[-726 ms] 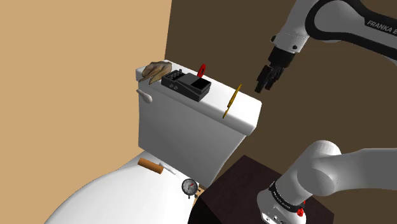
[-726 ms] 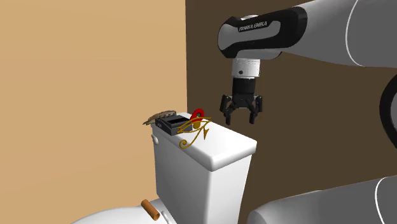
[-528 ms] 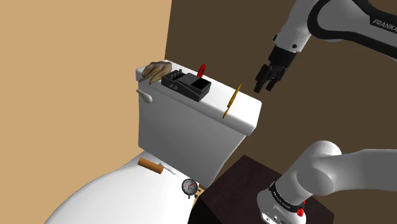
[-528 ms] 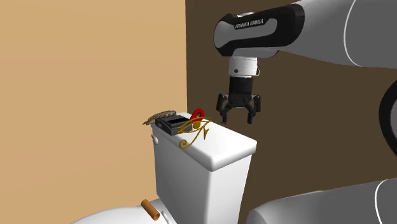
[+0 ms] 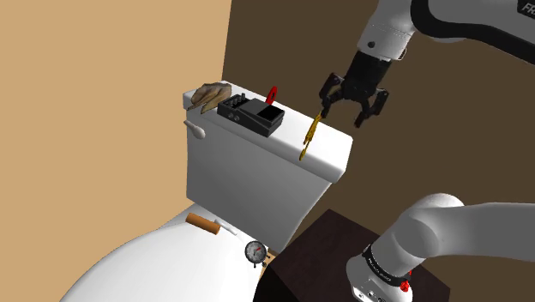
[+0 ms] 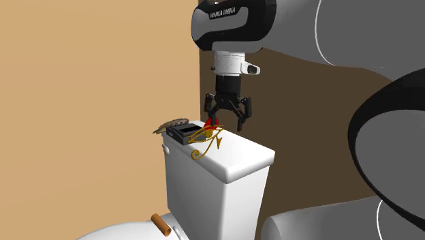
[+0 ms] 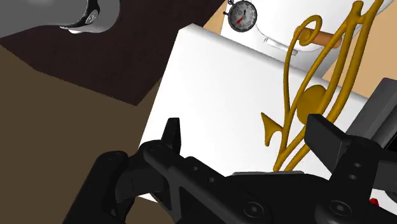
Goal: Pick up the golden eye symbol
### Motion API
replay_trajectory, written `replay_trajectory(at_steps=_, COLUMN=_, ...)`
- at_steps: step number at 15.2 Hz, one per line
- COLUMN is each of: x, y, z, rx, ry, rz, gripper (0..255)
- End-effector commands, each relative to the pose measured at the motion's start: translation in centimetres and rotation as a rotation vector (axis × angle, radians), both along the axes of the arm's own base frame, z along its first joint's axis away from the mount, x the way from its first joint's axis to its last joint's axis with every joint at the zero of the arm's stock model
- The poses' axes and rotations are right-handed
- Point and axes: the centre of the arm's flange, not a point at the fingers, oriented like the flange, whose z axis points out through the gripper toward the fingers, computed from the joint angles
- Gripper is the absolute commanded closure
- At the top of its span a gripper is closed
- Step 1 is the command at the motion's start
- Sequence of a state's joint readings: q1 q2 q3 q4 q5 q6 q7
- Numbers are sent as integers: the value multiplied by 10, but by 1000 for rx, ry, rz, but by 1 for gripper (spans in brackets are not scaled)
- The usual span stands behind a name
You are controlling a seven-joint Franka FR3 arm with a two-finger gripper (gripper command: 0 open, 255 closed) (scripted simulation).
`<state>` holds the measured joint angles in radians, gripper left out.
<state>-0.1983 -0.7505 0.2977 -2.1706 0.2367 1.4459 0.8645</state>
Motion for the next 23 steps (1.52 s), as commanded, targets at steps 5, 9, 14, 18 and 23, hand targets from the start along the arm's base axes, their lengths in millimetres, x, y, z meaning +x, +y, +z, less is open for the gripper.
replay_trajectory(at_steps=5, x=30, y=50, z=2, rx=-6, ry=13, rz=-409, gripper=0)
replay_trajectory(at_steps=9, x=30, y=50, z=-19, rx=-6, ry=13, rz=-409, gripper=0)
replay_trajectory(at_steps=14, x=29, y=50, z=-33, rx=-6, ry=13, rz=-409, gripper=255)
replay_trajectory(at_steps=18, x=30, y=50, z=-33, rx=-6, ry=13, rz=-409, gripper=255)
replay_trajectory(at_steps=23, x=30, y=50, z=-33, rx=-6, ry=13, rz=-409, gripper=255)
